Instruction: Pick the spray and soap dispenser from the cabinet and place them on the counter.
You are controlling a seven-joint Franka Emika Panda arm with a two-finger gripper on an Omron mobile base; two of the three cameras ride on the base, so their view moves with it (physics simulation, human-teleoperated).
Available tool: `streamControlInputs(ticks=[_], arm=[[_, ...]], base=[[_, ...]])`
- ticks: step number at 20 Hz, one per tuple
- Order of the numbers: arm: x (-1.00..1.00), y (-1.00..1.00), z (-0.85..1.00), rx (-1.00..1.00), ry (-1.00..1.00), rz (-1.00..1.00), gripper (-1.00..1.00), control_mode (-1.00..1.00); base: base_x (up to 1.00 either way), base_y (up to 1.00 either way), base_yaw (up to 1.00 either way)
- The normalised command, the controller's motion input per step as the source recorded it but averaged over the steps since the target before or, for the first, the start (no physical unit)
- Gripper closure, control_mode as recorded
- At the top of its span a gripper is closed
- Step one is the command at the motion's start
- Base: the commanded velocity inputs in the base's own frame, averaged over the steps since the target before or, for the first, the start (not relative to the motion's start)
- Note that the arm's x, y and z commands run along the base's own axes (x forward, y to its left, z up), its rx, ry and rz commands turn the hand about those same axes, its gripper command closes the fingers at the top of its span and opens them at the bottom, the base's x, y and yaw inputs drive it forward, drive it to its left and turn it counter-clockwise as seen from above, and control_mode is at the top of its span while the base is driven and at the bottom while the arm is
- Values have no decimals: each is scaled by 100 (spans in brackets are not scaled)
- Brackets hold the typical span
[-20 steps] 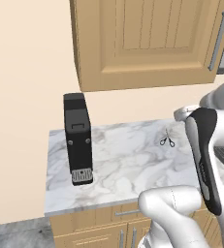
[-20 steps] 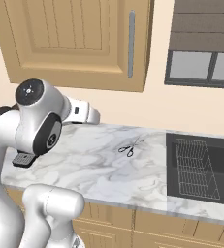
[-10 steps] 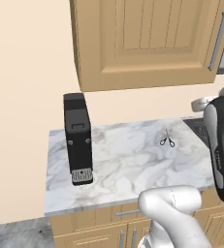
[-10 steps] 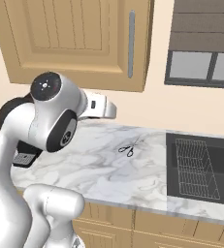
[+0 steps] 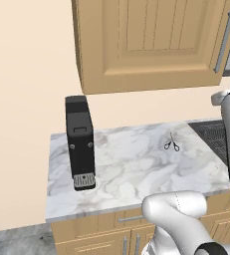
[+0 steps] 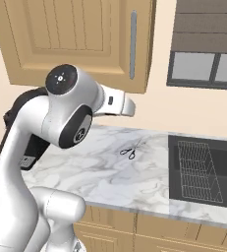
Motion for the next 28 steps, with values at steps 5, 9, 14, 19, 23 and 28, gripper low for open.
streamControlInputs(ticks=[5,9,14,19,23,28], arm=[[31,-17,10,0,-4,-9,-100,-100],[48,-25,12,2,-11,-2,-100,-100],[46,-23,15,2,-10,0,-100,-100],[18,-6,33,0,-8,0,-100,-100],[19,0,34,0,-7,0,-100,-100],[27,-2,28,0,-3,0,-100,-100]], base=[[0,0,0],[0,0,0],[0,0,0],[0,0,0],[0,0,0],[0,0,0]])
